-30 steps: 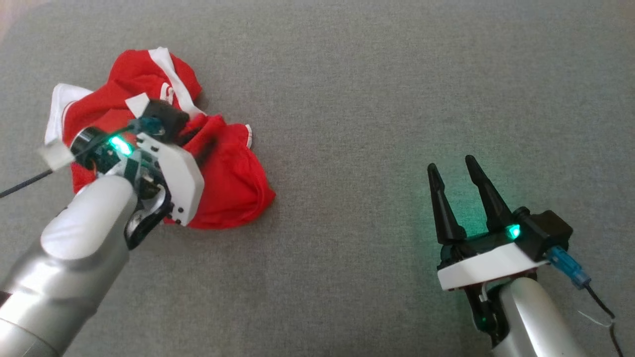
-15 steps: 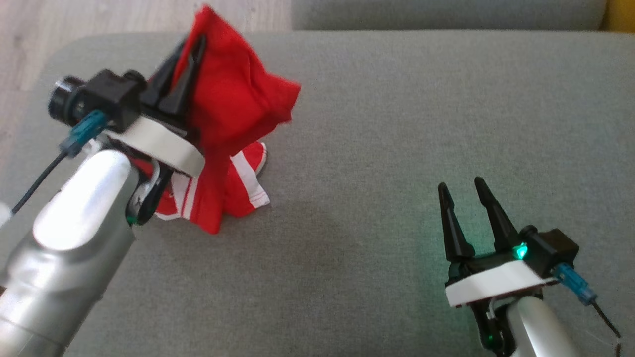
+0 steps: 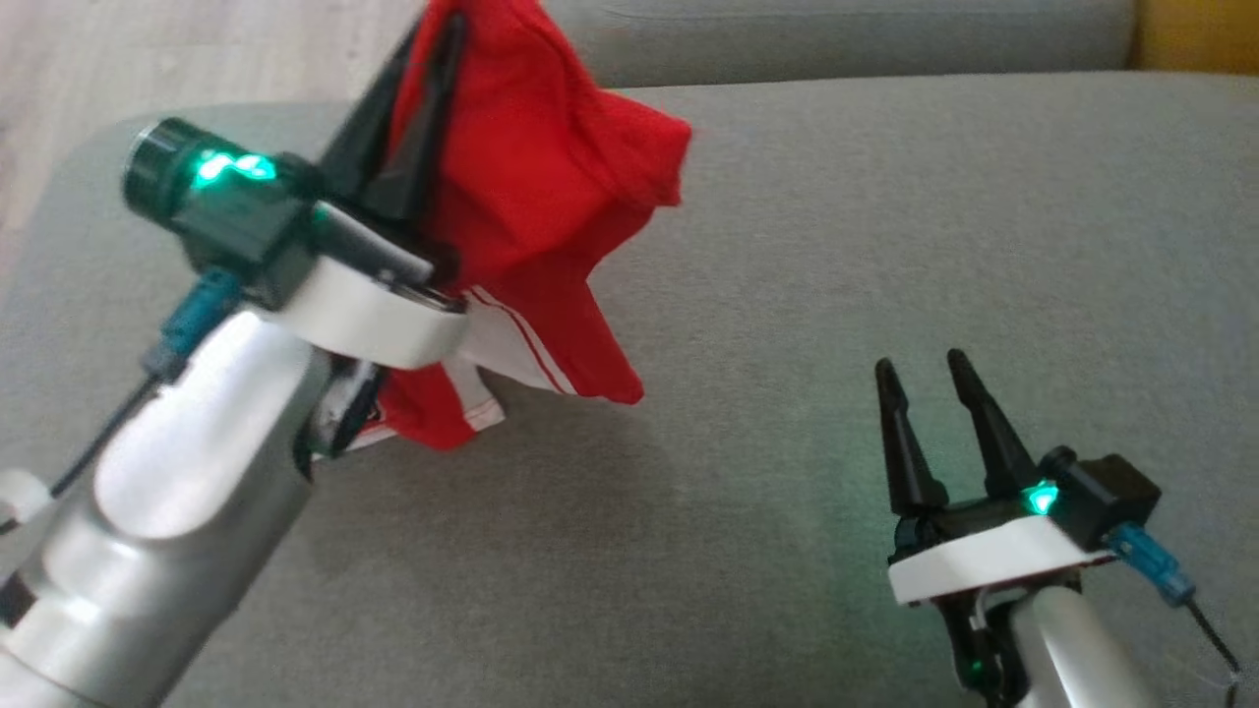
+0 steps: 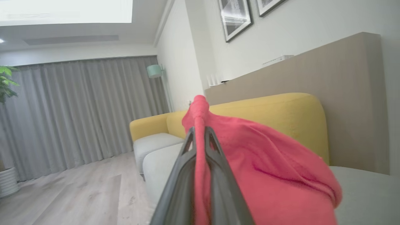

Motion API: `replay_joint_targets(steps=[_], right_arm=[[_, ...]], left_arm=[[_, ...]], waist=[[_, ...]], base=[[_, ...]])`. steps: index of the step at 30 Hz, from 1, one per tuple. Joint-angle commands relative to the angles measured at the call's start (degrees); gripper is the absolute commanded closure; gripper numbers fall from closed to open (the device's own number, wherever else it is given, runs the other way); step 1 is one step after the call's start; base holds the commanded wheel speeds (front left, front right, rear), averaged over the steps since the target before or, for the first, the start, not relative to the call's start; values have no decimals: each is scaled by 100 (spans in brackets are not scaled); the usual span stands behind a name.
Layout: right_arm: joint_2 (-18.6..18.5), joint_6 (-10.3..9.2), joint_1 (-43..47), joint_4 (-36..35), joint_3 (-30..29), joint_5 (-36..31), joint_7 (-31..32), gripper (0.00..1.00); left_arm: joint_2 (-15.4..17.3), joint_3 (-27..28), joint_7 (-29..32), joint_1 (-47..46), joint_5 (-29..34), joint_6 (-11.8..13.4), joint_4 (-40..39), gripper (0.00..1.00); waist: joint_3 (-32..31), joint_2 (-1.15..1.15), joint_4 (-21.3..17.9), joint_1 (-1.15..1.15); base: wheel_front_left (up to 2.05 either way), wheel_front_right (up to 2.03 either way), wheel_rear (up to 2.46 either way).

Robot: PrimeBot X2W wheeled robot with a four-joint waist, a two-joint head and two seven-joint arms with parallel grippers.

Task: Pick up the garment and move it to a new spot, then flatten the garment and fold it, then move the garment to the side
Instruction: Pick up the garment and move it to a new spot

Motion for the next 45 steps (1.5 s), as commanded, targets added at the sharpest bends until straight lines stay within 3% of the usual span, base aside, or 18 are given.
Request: replay_joint_targets(steps=[1, 11, 17, 22, 23, 24, 25, 26, 31, 35, 40, 45], right_arm=[[-19, -4, -193, -237, 91, 70, -62, 0], [-19, -4, -493, -571, 371, 458, -62, 0], [-19, -4, -598, -714, 556, 720, -62, 0], [-19, -4, -596, -791, 668, 828, -62, 0], [-19, -4, -590, -800, 664, 837, -62, 0], [-19, -4, -585, -811, 653, 844, -62, 0], [-19, -4, -585, -811, 653, 844, -62, 0], [-19, -4, -580, -821, 641, 847, -62, 0], [-19, -4, -572, -856, 511, 820, -62, 0], [-19, -4, -582, -842, 395, 743, -62, 0], [-19, -4, -538, -801, 178, 595, -62, 0], [-19, -4, -455, -751, -40, 439, -62, 0]], left_arm=[[76, 189, 33, -412, 70, 8, -225, 100], [-515, -311, 418, -1415, 444, -246, 212, 100], [-875, -356, 260, -2201, 701, -290, 1122, 100], [-1282, -329, 10, -2646, 795, -188, 2000, 100], [-1396, -352, -25, -2659, 784, -186, 2158, 95], [-1512, -401, -53, -2647, 775, -207, 2299, 12], [-1512, -401, -53, -2647, 775, -207, 2299, 12], [-1623, -466, -74, -2616, 767, -247, 2422, 0], [-1948, -994, -88, -2291, 751, -701, 2823, 0], [-1915, -1063, -159, -2071, 674, -800, 2862, 0], [-1432, -741, -248, -1925, 556, -661, 2696, 0], [-752, -305, -299, -1422, 407, -342, 2325, 0]], waist=[[94, 0, -183, 0], [468, 0, -1433, 0], [669, 0, -2155, 0], [735, 0, -2477, 0], [745, 0, -2501, 0], [756, 0, -2513, 0], [756, 0, -2513, 0], [767, 0, -2515, 0], [827, 0, -2367, 0], [809, 0, -2077, 0], [683, 0, -1564, 0], [512, 0, -1089, 0]], base=[[0, 0, 0], [0, 0, 0], [0, 0, 0], [0, 0, 0], [0, 0, 0], [0, 0, 0], [0, 0, 0], [0, 0, 0], [0, 0, 0], [0, 0, 0], [0, 0, 0], [0, 0, 0]])
